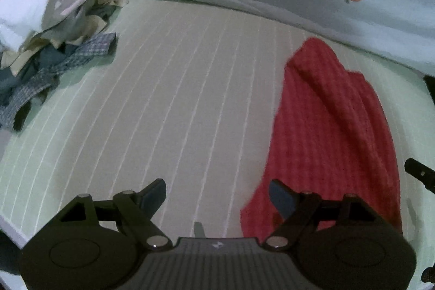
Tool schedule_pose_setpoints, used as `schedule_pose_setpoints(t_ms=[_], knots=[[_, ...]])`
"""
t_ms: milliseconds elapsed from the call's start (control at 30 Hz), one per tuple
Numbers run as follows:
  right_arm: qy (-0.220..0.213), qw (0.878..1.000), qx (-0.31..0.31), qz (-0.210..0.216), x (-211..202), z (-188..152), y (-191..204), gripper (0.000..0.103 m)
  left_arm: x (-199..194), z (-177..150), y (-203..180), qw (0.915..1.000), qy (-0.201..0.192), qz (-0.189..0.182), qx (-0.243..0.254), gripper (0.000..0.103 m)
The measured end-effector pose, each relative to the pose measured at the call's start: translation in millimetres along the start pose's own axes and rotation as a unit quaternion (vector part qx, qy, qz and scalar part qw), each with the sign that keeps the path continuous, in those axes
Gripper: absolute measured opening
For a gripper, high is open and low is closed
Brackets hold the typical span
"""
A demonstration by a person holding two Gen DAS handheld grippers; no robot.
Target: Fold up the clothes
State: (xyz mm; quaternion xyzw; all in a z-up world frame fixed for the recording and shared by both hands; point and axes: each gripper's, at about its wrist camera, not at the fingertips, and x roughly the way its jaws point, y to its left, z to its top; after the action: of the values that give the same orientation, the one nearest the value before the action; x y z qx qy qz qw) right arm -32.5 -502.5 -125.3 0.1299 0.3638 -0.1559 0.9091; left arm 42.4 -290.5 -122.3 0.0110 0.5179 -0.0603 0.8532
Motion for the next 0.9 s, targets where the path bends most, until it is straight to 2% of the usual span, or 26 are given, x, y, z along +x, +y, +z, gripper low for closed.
schedule_pose_setpoints(t_ms=[67, 133, 167, 200, 533, 567, 633, 700, 767, 900], knots=[[-0.011, 1.000, -0.008, -0.003, 10.0, 12.3, 5.2, 0.080, 12.0, 16.1, 0.3, 1.0000, 0.001, -0.003, 0.001, 0.083], [-0.021, 1.000, -0.013, -0.006, 20.8, 24.3, 10.1, 0.085, 24.2, 31.3, -2.3, 0.9999, 0.001, -0.009, 0.013, 0.083], [-0.026, 1.000, -0.014, -0.005, 27.1, 29.5, 14.0, 0.097, 30.4, 38.7, -3.2, 0.9998, 0.001, -0.012, 0.019, 0.083], [-0.030, 0.999, -0.015, -0.004, 34.7, 34.7, 17.4, 0.103, 36.7, 45.9, -4.5, 0.9996, 0.003, -0.015, 0.023, 0.083], [-0.002, 0.999, -0.033, -0.018, 100.6, 65.6, 45.1, 0.103, 99.8, 97.6, -23.0, 0.9979, 0.026, -0.026, 0.053, 0.085], [0.001, 0.999, -0.032, -0.019, 106.2, 67.0, 45.9, 0.100, 104.2, 100.3, -23.9, 0.9978, 0.028, -0.027, 0.053, 0.085], [0.006, 0.999, -0.029, -0.022, 117.2, 69.9, 47.6, 0.085, 111.4, 104.1, -25.9, 0.9976, 0.032, -0.029, 0.054, 0.085], [0.011, 0.999, -0.026, -0.025, 128.3, 72.7, 49.4, 0.061, 117.4, 106.4, -28.3, 0.9973, 0.035, -0.030, 0.057, 0.085], [0.023, 0.999, -0.028, -0.016, 139.1, 73.2, 50.9, 0.050, 122.1, 107.2, -30.3, 0.9968, 0.039, -0.034, 0.061, 0.085], [0.055, 0.997, -0.049, 0.003, 155.7, 64.5, 55.4, 0.041, 129.5, 107.2, -34.2, 0.9960, 0.047, -0.038, 0.066, 0.085]])
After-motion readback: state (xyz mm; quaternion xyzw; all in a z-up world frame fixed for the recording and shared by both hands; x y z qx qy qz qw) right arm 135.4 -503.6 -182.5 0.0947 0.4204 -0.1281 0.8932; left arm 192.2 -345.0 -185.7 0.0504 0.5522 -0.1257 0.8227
